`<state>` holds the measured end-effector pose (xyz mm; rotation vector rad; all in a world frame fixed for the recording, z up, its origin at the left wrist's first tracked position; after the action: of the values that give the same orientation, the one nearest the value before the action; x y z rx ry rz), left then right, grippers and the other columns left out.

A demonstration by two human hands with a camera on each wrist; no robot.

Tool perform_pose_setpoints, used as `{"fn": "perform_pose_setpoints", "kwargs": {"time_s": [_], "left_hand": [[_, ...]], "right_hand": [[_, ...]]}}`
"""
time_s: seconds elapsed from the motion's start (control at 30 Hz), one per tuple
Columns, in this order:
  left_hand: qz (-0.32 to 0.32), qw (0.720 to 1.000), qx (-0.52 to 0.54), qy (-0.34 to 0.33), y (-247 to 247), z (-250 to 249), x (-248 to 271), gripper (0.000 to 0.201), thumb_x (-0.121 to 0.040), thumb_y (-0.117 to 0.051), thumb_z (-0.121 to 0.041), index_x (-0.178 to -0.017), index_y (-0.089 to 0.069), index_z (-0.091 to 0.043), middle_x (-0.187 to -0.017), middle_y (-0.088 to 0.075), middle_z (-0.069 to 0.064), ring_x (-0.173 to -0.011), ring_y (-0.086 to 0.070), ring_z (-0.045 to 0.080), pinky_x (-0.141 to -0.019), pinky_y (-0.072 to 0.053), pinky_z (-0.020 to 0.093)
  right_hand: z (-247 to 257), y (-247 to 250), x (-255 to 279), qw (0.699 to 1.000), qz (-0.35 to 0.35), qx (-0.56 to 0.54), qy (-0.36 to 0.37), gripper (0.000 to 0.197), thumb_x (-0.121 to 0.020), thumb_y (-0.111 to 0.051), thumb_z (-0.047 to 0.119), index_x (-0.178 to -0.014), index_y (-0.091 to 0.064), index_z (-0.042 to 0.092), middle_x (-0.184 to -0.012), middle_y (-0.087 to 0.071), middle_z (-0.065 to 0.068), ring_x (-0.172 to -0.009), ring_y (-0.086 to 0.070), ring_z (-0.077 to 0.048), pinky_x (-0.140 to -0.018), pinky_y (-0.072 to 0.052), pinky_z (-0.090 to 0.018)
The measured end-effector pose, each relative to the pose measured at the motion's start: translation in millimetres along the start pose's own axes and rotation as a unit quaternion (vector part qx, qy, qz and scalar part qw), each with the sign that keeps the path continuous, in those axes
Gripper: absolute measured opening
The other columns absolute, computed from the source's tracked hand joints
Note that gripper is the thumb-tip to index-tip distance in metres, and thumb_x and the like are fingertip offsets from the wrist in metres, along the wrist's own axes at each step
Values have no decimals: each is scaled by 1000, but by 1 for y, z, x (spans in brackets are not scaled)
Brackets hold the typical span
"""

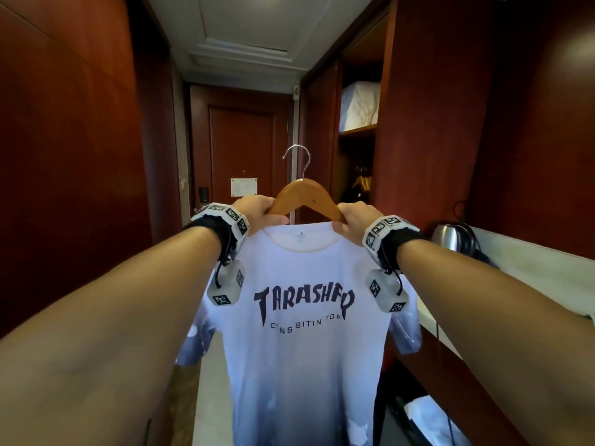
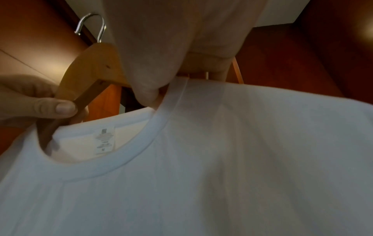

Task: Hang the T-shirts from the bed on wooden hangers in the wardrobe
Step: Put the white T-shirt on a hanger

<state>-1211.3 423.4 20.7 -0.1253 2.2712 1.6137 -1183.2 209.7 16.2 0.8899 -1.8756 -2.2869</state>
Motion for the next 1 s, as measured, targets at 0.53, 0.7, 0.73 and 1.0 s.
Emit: {"fn": "perform_pose_setpoints", "kwargs": {"time_s": [0.53, 0.7, 0.73, 1.0], "left_hand": [[41, 998, 29, -44, -57, 141, -297, 18, -93, -63, -42, -87, -61, -25, -77, -60, -3, -75, -57, 16, -76, -44, 33], [42, 996, 17, -72, -93, 161, -397, 25, -94, -61, -43, -99, -66, -19, -91, -68, 5, -85, -63, 23, -79, -48, 34], [38, 996, 15, -78, -99, 164, -419, 27, -94, -61, -43, -101, -67, -18, -93, -68, 6, -87, -64, 23, -79, -48, 34], [16, 994, 23, -107, -125, 176, -589, 31, -94, -60, -46, -73, -51, -26, -70, -54, -1, -66, -52, 16, -64, -38, 28]], "right_hand": [[-69, -105, -272, 997, 30, -11, -73, 8, -94, -57, 25, -88, -60, 19, -91, -67, -8, -84, -66, -26, -71, -46, -33], [-122, -138, -355, 996, 28, 12, -85, 16, -93, -56, 24, -98, -62, 11, -93, -67, -11, -86, -66, -30, -77, -50, -39], [-134, -144, -373, 996, 26, 20, -86, 16, -94, -56, 26, -98, -62, 11, -91, -66, -10, -85, -66, -28, -79, -49, -39], [-220, -162, -508, 993, -8, 54, -108, 17, -96, -56, 33, -92, -58, 17, -83, -61, -5, -76, -62, -23, -74, -51, -36]]}}
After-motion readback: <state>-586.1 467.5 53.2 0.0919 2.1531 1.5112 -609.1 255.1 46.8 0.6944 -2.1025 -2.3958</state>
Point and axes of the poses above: each hand's wrist, its own x-axis away from the middle knuckle, its own y-axis out of the back of the hand, z = x × y, the point moved 5 cm from there along -x, towards the middle knuckle
